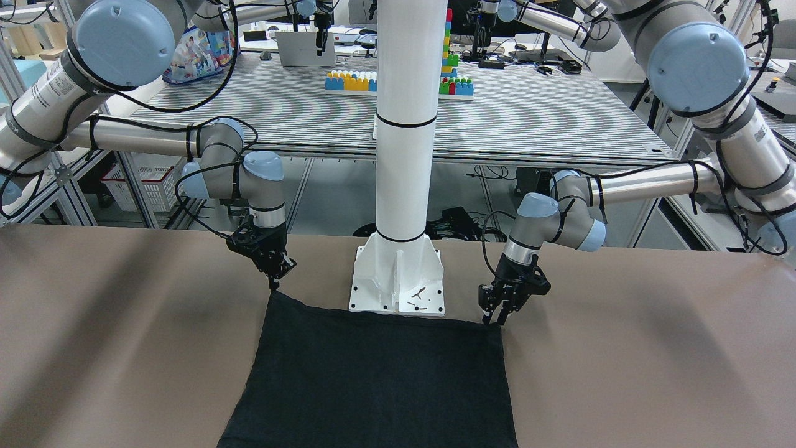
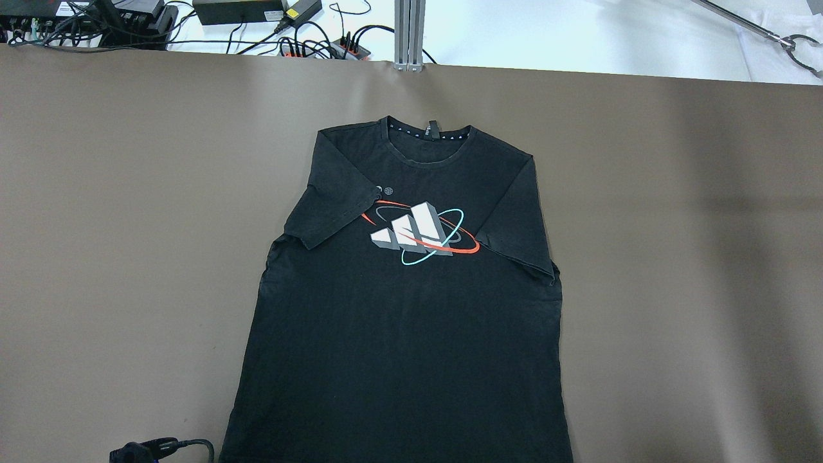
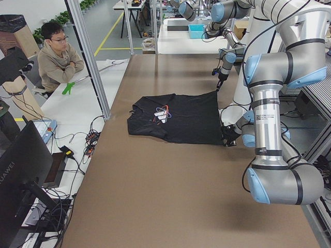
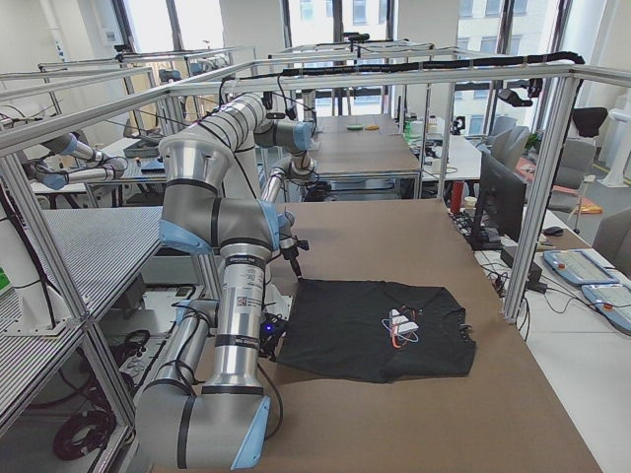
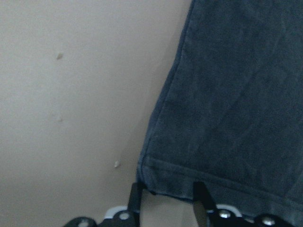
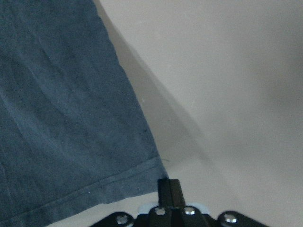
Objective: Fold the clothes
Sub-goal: 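Move both grippers to the hem corners nearest the robot and grasp them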
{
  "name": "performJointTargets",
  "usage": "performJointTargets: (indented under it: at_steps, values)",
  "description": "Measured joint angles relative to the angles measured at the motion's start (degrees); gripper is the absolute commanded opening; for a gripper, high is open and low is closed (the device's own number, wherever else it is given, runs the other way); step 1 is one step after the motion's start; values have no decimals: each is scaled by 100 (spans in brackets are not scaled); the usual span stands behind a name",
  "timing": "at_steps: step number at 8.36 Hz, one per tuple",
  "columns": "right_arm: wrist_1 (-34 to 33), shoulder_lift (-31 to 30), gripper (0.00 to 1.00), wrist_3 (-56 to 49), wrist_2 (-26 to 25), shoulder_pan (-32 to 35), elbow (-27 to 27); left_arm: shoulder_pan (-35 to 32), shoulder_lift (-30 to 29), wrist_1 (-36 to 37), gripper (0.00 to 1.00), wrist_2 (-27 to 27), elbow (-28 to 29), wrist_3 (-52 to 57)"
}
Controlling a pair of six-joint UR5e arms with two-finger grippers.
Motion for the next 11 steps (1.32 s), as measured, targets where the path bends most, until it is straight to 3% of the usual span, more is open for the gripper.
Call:
performJointTargets:
  at_steps: [1,4,5,9,11]
  values:
    - [-2,0,0,0,-1,0,0,1,54,0,59,-3,3,0]
    - [-7,-11,0,0,-4,1,-1,10,30,1,10,-9,2,-12]
    - [-8,-13,0,0,-14,1,-2,14,11,1,0,-12,2,-54]
    - [-8,-5,0,18,-67,2,0,-1,57,14,0,-52,-77,-221]
    - [-8,8,0,17,-69,28,32,-54,258,57,0,-186,-426,-262]
